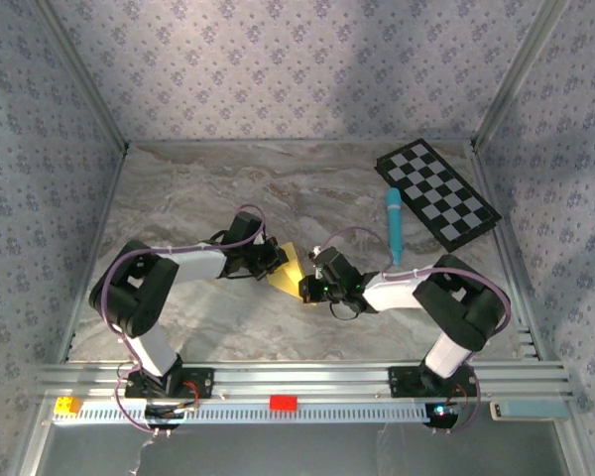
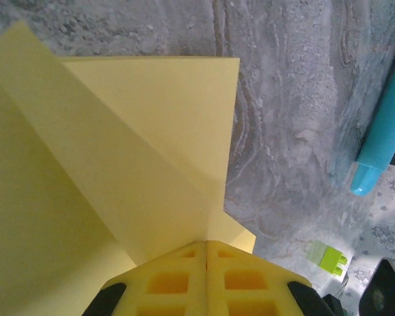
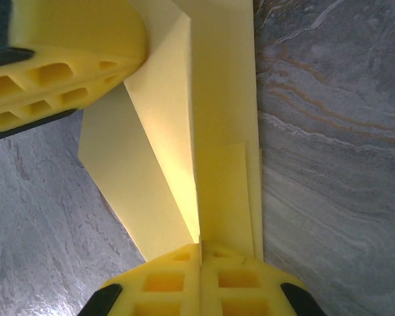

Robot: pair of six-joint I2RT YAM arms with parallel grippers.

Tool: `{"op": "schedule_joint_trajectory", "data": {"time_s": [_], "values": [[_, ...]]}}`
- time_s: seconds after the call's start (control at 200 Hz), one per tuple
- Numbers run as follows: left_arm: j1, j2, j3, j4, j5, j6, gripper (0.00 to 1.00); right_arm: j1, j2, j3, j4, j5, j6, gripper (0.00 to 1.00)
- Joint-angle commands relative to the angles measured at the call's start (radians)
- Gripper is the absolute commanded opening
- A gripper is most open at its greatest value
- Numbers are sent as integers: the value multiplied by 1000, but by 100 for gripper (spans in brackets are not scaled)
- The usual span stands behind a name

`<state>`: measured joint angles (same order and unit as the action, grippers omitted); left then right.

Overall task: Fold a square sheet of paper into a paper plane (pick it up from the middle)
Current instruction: Fourth fold the wing at the center of the table.

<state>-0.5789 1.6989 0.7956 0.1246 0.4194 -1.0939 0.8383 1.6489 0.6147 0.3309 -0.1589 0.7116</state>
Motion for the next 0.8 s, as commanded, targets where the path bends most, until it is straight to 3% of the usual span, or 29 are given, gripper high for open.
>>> {"op": "schedule_joint_trajectory", "data": {"time_s": [0.0, 0.36, 0.795], "values": [[-8, 16, 21, 6, -18, 2, 4, -12, 36, 16, -80, -38, 16, 4], [-21, -19, 19, -15, -38, 25, 10, -44, 75, 29, -92, -101, 54, 3], [-28, 25, 26, -19, -46, 25, 8, -64, 93, 41, -120, -126, 68, 3]]}}
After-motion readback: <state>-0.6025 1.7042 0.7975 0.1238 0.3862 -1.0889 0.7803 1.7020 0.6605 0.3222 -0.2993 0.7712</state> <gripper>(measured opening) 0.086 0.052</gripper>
